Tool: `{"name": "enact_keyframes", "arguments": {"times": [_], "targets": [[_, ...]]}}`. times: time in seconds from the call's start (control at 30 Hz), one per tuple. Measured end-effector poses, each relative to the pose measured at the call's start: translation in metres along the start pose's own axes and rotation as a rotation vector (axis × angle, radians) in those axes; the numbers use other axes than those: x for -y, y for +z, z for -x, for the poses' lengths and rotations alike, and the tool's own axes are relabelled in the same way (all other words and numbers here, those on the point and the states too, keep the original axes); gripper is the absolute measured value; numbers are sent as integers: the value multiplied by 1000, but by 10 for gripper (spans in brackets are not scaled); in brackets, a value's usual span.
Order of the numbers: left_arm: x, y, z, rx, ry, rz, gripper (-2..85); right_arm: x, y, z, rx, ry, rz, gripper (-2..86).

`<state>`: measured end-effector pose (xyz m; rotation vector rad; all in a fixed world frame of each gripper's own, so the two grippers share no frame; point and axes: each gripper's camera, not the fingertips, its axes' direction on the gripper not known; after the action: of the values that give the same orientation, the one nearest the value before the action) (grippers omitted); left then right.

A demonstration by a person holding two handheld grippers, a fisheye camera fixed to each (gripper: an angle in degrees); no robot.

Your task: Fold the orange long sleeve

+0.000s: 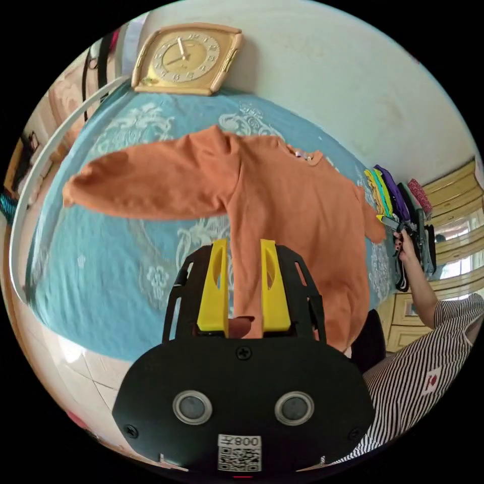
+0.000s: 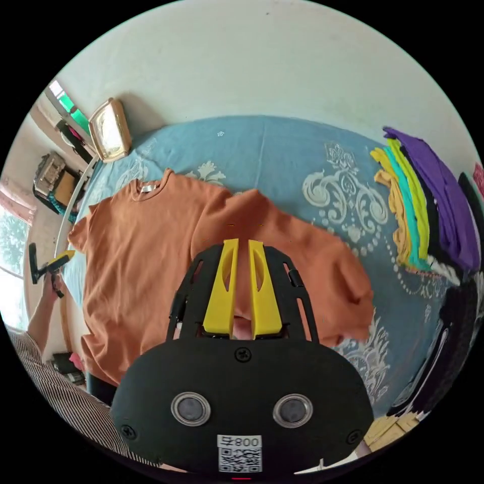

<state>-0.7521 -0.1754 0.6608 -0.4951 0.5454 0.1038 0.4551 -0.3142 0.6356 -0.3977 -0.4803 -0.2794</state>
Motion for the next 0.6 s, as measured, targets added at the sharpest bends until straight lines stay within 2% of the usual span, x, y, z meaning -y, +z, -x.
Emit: {"name": "enact_keyframes", "arguments": {"times": [0.07, 0.23, 0.4, 0.6], "targets": [[-65, 2, 25, -165, -167, 54, 116, -50, 2, -7, 69, 34, 69, 58], [-169, 1, 43, -404, -387, 88, 135, -176, 14, -3, 253, 100, 282, 81], [-217, 17, 30, -380, -377, 185, 148, -264, 33, 10, 246, 77, 446, 105], [-247, 36, 7, -413, -372, 196, 102, -297, 71, 0, 255, 89, 549, 109]]}}
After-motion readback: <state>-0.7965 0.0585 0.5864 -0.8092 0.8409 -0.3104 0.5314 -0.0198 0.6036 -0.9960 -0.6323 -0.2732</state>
